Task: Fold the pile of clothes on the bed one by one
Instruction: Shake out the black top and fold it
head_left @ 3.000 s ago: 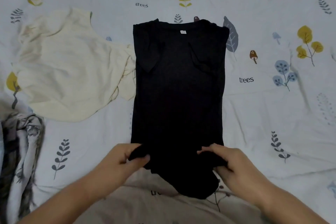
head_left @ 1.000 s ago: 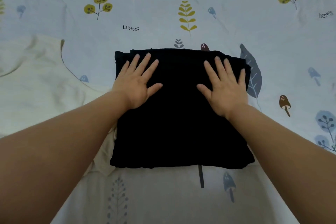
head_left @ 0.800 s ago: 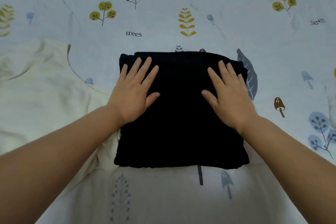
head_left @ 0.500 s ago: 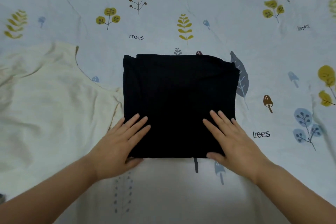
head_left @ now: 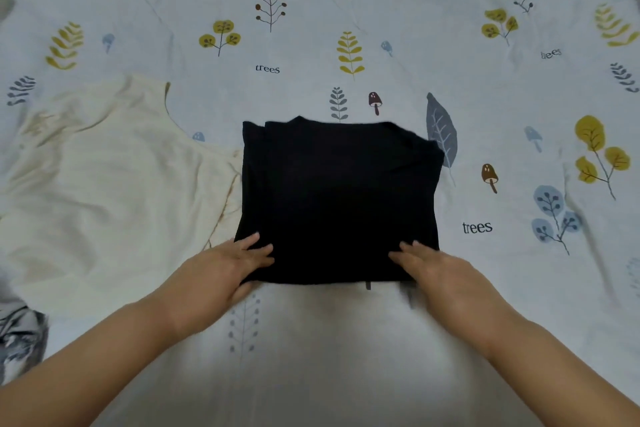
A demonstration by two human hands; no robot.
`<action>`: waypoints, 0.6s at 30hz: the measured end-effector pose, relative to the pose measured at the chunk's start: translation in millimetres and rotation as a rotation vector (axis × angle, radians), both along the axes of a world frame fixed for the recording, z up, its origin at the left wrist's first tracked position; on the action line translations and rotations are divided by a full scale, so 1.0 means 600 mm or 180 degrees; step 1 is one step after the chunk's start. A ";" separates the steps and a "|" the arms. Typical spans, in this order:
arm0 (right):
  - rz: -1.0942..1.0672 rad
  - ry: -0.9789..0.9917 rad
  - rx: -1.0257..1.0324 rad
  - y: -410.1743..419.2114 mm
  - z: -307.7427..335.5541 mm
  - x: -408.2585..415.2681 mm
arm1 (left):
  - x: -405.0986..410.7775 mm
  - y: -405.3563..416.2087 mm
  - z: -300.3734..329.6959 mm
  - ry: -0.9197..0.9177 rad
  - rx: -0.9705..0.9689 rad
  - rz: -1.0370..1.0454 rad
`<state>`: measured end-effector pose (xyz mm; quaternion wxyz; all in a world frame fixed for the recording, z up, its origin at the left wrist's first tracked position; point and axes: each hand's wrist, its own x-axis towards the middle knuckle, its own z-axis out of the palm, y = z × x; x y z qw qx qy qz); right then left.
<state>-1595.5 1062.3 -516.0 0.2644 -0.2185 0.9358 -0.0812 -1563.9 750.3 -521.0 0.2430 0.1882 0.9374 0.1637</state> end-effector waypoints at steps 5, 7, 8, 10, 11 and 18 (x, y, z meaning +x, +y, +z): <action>0.0210 -0.0650 0.0062 0.013 0.029 0.082 | 0.089 -0.014 0.028 -0.0363 0.0398 -0.0071; 0.0062 -0.0803 -0.0055 0.015 0.034 0.091 | 0.098 -0.016 0.042 -0.0516 0.0695 0.0246; -0.0106 -0.0857 -0.0178 0.015 0.038 0.088 | 0.092 -0.015 0.047 -0.0594 0.0811 0.0357; -0.0567 -0.0799 -0.0532 0.017 0.048 0.065 | 0.063 -0.010 0.054 -0.0450 0.0908 0.0644; -0.0847 -0.0663 -0.0736 0.019 0.050 0.048 | 0.041 -0.006 0.056 -0.0238 0.0903 0.0883; -0.2225 0.0774 -0.1110 -0.008 0.024 -0.097 | -0.135 0.032 0.042 0.0962 0.0829 0.2510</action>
